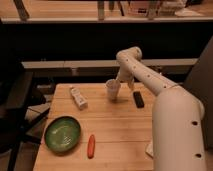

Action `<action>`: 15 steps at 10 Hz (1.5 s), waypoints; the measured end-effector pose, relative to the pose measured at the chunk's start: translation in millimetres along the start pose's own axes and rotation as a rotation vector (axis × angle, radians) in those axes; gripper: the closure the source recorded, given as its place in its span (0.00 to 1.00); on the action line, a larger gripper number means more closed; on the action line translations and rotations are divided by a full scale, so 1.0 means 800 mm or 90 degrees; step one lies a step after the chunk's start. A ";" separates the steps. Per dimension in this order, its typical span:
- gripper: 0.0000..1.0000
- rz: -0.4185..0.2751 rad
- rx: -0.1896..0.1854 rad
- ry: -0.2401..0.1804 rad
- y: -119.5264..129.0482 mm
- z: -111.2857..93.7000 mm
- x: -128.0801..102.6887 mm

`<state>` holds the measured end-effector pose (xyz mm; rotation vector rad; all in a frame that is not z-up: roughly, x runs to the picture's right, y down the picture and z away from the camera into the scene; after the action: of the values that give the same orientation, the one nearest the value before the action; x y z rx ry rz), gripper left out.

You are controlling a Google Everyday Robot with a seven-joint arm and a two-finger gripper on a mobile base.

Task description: Pick up the ceramic cup

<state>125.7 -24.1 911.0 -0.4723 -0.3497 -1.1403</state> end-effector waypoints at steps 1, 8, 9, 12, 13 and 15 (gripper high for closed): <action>0.52 -0.001 0.007 0.002 -0.002 -0.001 -0.002; 1.00 -0.027 0.047 -0.002 -0.014 -0.010 -0.009; 1.00 -0.029 0.034 0.005 -0.011 -0.019 -0.004; 1.00 -0.039 0.034 0.010 -0.016 -0.054 0.003; 1.00 -0.043 0.036 0.013 -0.016 -0.056 0.004; 1.00 -0.048 0.034 0.015 -0.017 -0.056 0.007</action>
<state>116.6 -56.9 878.5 -0.4008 -0.3789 -1.2066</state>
